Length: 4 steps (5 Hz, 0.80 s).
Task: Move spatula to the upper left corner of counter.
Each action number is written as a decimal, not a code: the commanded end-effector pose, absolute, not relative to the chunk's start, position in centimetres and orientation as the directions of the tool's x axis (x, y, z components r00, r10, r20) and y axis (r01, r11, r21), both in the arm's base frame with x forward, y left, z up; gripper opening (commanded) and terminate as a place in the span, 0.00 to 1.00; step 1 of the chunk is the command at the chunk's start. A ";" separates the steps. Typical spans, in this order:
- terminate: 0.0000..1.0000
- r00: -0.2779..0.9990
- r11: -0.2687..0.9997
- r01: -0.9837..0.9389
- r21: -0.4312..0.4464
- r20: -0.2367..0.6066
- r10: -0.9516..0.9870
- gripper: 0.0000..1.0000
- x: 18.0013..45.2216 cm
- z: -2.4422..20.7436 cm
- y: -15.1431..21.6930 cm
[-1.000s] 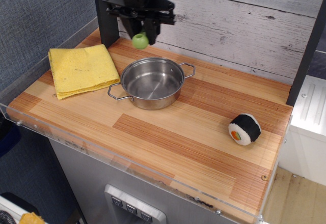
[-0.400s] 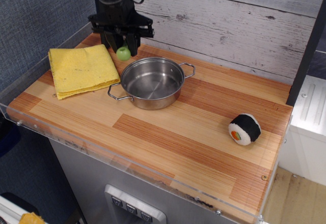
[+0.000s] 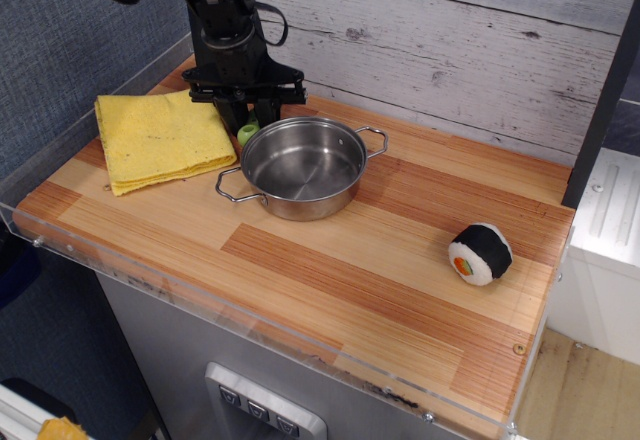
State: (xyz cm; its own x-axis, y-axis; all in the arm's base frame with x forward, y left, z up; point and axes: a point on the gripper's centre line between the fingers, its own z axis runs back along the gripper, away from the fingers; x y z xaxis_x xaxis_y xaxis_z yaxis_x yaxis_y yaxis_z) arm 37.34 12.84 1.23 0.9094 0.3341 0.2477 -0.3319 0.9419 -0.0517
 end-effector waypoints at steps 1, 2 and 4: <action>0.00 0.903 0.934 -0.355 -0.047 0.242 0.355 1.00 38.0 1.5 13.7; 0.00 0.895 0.925 -0.374 -0.060 0.238 0.377 1.00 37.8 1.6 13.9; 0.00 0.891 0.922 -0.376 -0.096 0.236 0.388 1.00 37.4 3.4 13.9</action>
